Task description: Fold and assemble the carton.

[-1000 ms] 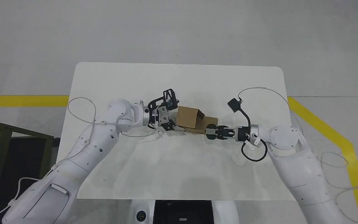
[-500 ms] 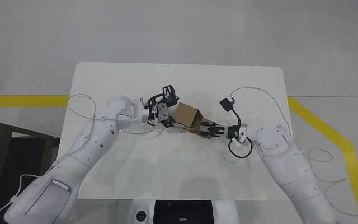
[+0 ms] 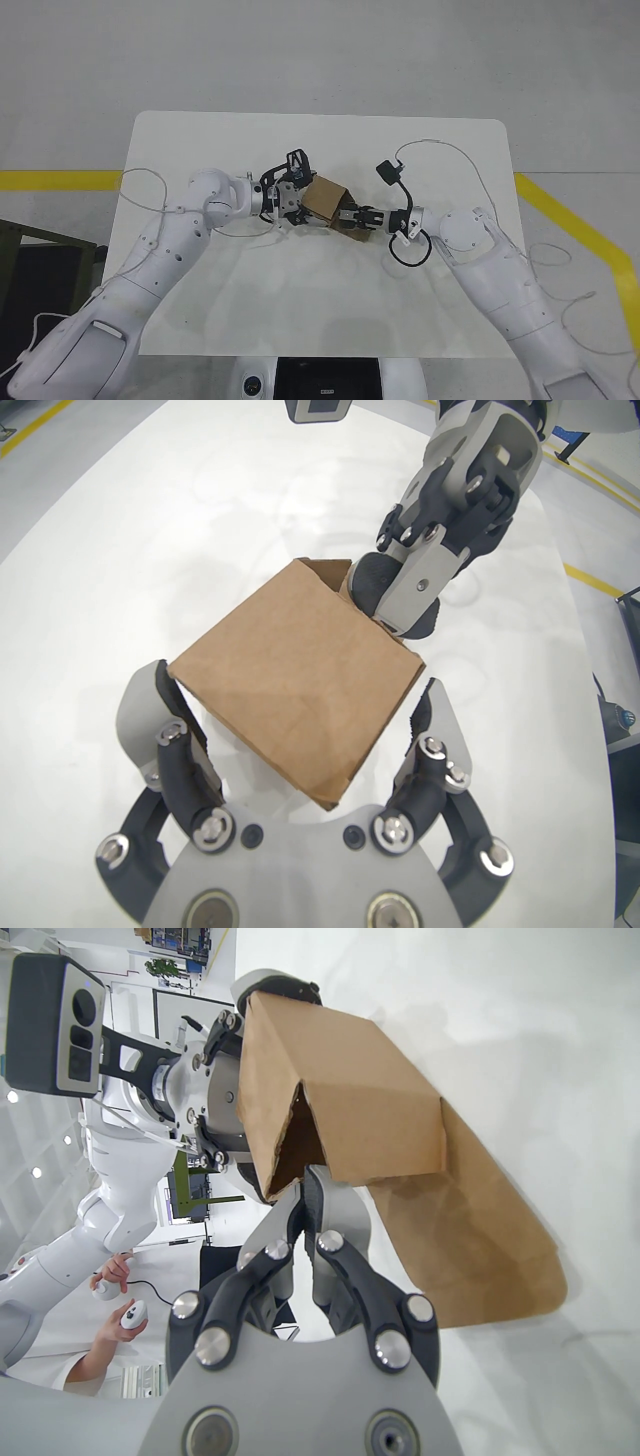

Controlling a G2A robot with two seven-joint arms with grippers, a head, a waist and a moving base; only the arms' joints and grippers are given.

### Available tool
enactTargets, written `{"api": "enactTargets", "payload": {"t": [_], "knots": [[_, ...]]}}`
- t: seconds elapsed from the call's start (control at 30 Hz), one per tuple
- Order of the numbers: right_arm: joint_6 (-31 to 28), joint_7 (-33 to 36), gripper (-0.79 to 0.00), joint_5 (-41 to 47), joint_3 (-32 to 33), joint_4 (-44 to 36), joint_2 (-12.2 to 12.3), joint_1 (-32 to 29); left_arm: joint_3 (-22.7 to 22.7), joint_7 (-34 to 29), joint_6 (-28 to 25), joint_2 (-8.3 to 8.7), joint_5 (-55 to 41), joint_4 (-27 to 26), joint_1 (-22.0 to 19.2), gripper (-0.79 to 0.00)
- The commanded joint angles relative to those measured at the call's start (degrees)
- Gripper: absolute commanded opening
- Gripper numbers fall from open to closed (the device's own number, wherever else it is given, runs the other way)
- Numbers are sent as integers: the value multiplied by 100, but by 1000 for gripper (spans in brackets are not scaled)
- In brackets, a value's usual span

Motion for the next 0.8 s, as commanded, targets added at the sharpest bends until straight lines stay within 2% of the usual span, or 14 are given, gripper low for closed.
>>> {"api": "enactTargets", "payload": {"t": [0.0, 0.3, 0.77], "knots": [[-49, -43, -785, 12, -77, 123, -36, 102, -40, -43, 18, 11, -23, -23, 25, 0], [-253, -324, -785, 13, -341, 690, -200, 549, -346, -242, 79, 119, -123, -209, 251, 0], [-608, -386, -785, -102, -533, 1325, -362, 1028, -944, -450, 163, 340, -1, -675, 683, 0]]}}
